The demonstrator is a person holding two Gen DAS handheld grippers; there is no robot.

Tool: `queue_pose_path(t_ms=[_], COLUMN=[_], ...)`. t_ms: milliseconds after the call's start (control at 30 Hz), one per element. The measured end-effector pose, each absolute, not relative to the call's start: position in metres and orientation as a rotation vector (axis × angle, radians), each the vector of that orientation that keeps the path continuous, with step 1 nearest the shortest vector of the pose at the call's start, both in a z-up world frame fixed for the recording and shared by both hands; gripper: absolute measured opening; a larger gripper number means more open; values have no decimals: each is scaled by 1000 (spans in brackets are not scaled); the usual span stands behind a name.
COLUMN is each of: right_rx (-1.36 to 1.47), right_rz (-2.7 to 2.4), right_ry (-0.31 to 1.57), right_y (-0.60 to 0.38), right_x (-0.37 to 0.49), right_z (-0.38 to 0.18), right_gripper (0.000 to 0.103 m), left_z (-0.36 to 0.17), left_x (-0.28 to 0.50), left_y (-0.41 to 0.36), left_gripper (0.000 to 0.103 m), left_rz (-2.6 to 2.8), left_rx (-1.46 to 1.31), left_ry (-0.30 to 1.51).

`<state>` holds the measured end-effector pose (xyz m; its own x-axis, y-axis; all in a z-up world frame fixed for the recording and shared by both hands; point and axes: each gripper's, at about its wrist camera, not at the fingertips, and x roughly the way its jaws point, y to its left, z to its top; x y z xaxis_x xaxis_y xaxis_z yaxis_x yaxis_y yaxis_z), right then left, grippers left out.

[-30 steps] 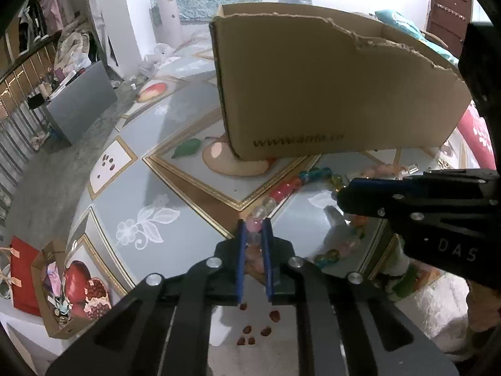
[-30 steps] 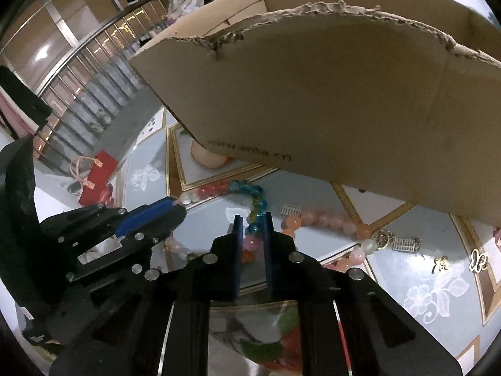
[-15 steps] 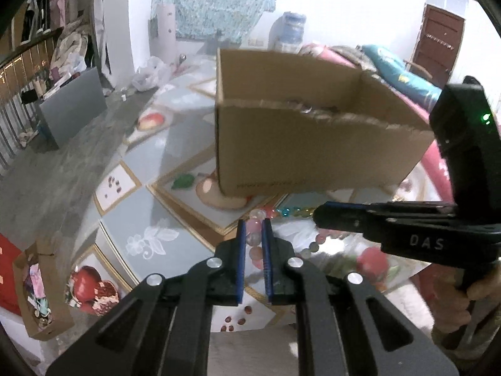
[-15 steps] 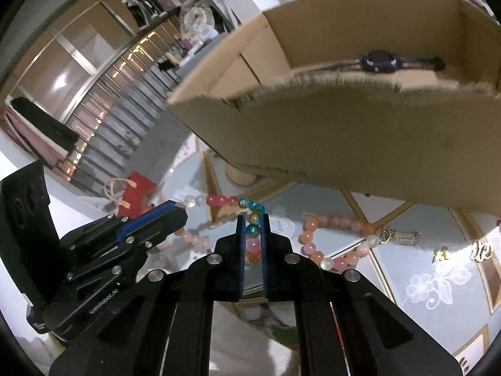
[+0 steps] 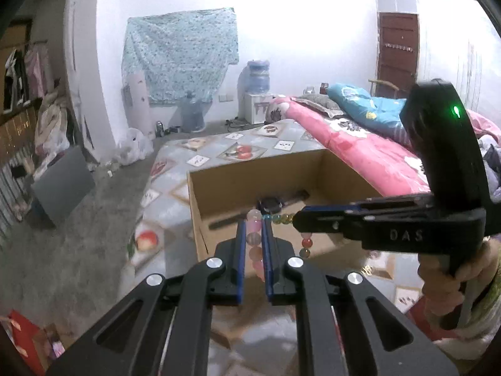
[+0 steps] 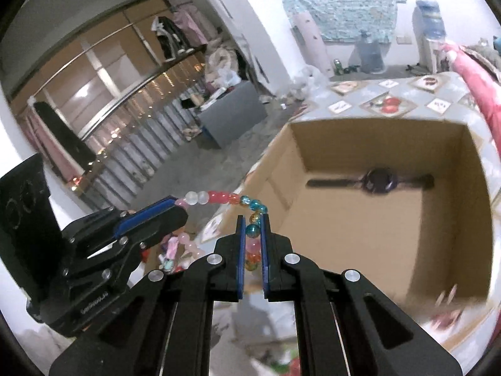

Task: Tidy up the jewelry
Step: 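Lift the bracelet into the box and open the right gripper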

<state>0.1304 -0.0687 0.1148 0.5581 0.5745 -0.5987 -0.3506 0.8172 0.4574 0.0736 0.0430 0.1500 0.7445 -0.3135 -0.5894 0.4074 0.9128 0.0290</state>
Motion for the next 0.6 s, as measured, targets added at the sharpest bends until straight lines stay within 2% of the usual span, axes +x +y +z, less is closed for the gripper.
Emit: queue_pose_path(t_ms=[267, 533, 600], right_rx=[272, 270, 290], right_rz=[488, 455, 458], right_ry=[1075, 1299, 1321], right_y=[-69, -55, -55], right_x=[220, 259, 261], right_z=[74, 31, 25], right_gripper=[7, 10, 10], left_z=[109, 72, 70], left_x=[173, 203, 205], left_y=[22, 13, 13], left_gripper=[9, 10, 15], left_rz=[-363, -324, -315], left_rx=[211, 291, 293], left_ry=[832, 983, 991])
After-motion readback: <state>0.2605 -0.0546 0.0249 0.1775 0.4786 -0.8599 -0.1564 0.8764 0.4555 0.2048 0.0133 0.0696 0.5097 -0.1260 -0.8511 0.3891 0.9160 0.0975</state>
